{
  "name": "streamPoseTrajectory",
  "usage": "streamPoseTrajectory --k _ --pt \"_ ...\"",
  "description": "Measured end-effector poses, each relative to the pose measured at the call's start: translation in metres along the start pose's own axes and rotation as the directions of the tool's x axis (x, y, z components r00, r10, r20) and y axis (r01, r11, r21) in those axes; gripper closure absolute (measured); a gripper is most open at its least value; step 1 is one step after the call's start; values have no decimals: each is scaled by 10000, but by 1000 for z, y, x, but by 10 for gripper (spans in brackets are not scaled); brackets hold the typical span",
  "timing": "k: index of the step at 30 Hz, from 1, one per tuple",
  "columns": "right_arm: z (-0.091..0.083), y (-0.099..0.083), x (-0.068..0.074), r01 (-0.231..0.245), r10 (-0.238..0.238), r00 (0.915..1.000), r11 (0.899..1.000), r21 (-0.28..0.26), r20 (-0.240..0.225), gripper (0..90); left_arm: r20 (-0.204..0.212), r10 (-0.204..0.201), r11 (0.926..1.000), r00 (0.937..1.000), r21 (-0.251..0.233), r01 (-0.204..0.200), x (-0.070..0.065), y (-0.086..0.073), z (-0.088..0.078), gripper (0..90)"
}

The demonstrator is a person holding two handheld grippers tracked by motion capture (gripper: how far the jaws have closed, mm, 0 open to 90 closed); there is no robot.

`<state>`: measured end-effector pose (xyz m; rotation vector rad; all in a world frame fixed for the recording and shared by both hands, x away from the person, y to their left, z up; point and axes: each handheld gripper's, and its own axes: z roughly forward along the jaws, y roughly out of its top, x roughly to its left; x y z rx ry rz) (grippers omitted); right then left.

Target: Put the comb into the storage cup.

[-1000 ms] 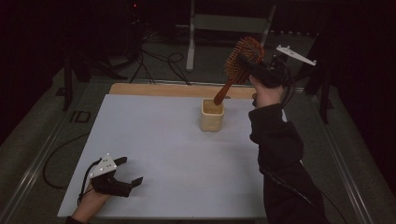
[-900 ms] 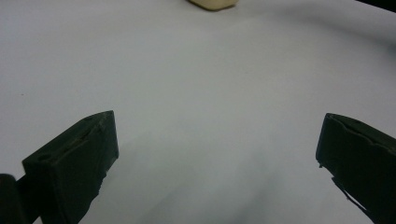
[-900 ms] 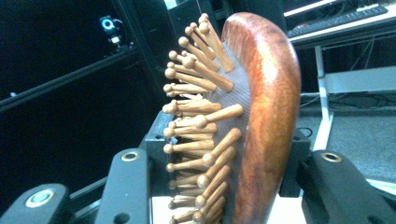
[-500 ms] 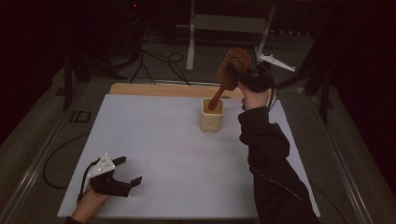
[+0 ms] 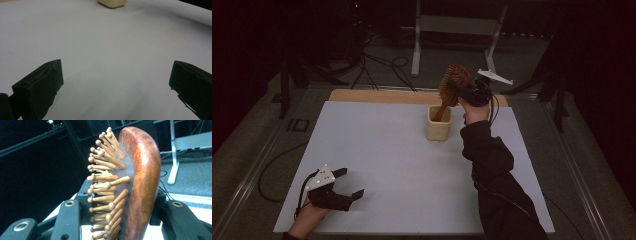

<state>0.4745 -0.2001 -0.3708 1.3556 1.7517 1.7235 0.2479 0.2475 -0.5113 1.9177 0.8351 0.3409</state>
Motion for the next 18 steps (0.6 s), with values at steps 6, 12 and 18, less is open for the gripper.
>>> streamPoseTrajectory --k 6,12,18 --pt "8 -13 -5 -210 210 9998 9995 250 11 522 13 -11 10000 10000 -79 11 -1 0 0 0" --pt "13 -22 -5 -194 193 9998 9988 442 30 521 23 39 10000 10000 -16 -39 -1 0 0 0" --pt "16 -29 -9 -394 399 9992 9978 541 -71 520 39 22 10000 10000 -56 -21 0 0 0 0"
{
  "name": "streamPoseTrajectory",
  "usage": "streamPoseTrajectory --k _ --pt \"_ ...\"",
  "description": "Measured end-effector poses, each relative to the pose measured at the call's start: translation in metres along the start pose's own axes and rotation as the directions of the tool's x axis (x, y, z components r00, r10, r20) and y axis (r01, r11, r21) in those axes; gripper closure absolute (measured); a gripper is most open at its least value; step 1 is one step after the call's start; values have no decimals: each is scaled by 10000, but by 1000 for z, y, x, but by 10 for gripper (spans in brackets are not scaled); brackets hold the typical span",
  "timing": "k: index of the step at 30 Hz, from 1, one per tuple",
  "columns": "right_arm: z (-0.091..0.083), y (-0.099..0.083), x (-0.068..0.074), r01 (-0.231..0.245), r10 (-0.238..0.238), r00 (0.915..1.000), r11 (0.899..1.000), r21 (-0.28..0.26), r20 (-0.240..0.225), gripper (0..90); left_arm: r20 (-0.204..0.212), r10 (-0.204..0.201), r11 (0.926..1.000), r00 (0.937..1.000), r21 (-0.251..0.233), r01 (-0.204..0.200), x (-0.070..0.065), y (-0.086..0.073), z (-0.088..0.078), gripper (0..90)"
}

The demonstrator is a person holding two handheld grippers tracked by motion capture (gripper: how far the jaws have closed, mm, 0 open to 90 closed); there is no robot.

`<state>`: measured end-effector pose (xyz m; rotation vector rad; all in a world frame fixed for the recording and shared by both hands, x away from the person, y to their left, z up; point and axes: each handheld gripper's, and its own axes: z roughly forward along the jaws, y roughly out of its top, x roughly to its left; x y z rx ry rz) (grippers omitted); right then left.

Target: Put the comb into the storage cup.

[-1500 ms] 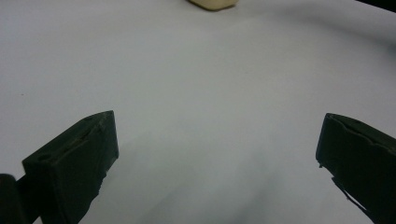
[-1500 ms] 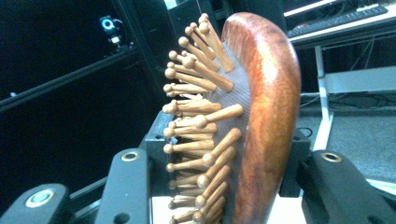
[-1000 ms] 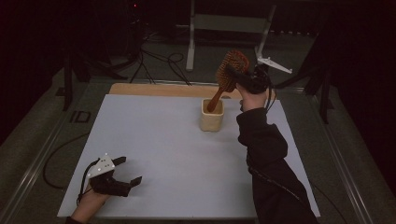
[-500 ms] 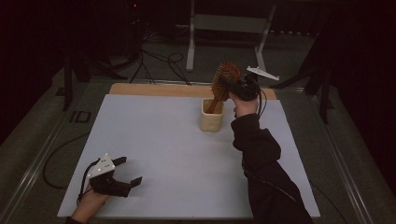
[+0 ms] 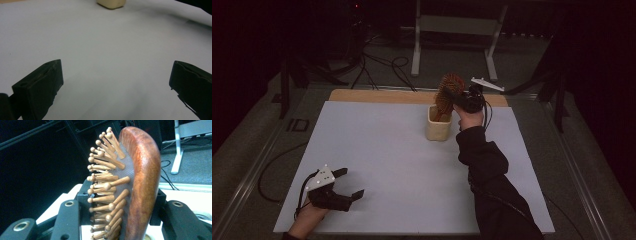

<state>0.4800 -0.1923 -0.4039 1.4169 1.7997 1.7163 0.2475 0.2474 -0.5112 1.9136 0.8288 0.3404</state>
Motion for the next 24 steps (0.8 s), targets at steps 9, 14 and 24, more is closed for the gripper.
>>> streamPoseTrajectory --k 9,14,24 --pt "2 -11 -7 -123 122 9999 9998 144 53 516 33 -4 10000 10000 16 4 1 -1 0 0" --pt "0 -12 -11 -225 226 9997 9997 93 -92 504 52 -19 10000 10000 16 19 1 -1 1 0" --pt "-2 -12 -12 33 -30 10000 9997 256 -89 437 74 -2 10000 10000 20 2 0 -1 1 0"
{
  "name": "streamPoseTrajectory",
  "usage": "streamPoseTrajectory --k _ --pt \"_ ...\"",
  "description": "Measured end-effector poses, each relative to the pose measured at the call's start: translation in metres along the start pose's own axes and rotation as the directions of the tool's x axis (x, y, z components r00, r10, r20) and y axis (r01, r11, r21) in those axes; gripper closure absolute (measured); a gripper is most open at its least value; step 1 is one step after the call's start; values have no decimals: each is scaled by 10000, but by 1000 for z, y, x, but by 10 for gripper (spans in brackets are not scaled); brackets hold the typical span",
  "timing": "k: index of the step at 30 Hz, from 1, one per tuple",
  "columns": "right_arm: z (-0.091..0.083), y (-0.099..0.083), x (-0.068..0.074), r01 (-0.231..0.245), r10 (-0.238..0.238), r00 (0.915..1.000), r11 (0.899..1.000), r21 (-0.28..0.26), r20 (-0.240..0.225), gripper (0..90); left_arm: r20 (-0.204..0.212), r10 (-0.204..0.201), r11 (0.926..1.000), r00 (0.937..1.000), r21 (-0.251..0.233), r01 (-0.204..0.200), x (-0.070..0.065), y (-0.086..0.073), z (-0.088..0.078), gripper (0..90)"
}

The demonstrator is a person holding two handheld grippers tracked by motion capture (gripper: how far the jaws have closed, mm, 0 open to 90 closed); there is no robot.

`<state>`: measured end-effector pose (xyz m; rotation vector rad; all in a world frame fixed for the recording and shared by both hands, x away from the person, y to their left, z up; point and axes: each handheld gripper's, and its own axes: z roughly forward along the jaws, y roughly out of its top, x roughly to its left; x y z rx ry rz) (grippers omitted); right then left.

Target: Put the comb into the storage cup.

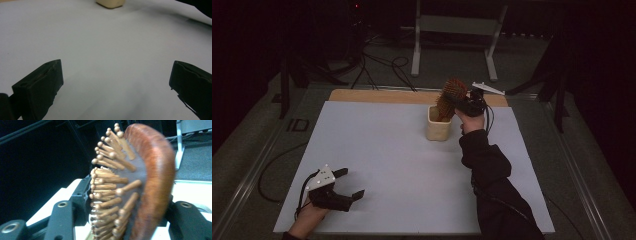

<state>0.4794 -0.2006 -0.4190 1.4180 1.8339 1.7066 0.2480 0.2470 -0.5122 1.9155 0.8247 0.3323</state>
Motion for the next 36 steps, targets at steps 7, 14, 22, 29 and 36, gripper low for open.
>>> streamPoseTrajectory --k 7,14,22,29,36 --pt "-2 3 -1 158 -157 9999 9998 116 -71 256 46 -1 10000 10000 -6 1 0 0 0 0" --pt "-3 3 -3 652 -633 9975 9954 695 -300 116 45 -6 10000 10000 -85 6 0 1 0 0" --pt "-10 4 -7 1128 -1119 9936 9909 736 -172 104 54 5 10000 10000 -95 -5 0 1 0 0" --pt "-20 7 -4 1842 -1864 9824 9785 930 150 103 33 34 10000 10000 -69 -34 -1 1 0 0" --pt "-31 7 -3 2187 -2239 9741 9683 1208 313 103 9 53 9999 10000 -145 -53 -2 2 -3 0"
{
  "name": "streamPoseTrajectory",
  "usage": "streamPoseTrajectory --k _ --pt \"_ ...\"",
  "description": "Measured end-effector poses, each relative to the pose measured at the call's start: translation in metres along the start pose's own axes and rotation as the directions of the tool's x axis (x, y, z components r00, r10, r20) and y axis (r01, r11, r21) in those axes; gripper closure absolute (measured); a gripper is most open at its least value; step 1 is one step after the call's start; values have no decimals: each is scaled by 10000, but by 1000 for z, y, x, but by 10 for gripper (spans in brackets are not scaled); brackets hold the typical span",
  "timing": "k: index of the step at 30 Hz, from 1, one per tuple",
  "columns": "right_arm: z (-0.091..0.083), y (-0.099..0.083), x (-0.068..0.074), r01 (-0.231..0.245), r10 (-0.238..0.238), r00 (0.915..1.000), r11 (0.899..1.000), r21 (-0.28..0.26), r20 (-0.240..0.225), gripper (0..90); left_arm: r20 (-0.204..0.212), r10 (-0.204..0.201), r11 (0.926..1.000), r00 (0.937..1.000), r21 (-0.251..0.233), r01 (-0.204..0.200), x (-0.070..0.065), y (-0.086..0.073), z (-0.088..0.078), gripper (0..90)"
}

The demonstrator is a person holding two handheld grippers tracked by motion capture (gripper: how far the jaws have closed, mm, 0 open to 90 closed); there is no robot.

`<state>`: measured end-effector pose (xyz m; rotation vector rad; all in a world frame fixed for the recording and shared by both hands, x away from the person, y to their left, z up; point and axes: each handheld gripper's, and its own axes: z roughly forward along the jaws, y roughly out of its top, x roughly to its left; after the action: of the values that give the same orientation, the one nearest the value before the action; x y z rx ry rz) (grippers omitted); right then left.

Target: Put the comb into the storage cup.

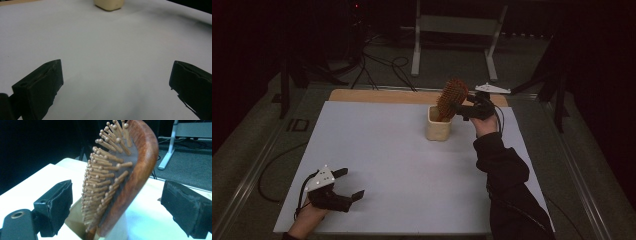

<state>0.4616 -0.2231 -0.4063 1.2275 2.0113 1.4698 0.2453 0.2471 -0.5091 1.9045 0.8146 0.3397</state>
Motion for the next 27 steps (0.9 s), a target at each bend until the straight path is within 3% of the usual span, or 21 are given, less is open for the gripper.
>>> streamPoseTrajectory --k 8,27 --pt "-15 -4 4 503 -507 9986 9984 274 127 103 9 -4 10000 10000 -9 4 0 0 0 0" --pt "-48 -35 11 913 -908 9958 9944 540 -104 103 5 51 10000 10000 -8 -51 -1 0 -1 0"
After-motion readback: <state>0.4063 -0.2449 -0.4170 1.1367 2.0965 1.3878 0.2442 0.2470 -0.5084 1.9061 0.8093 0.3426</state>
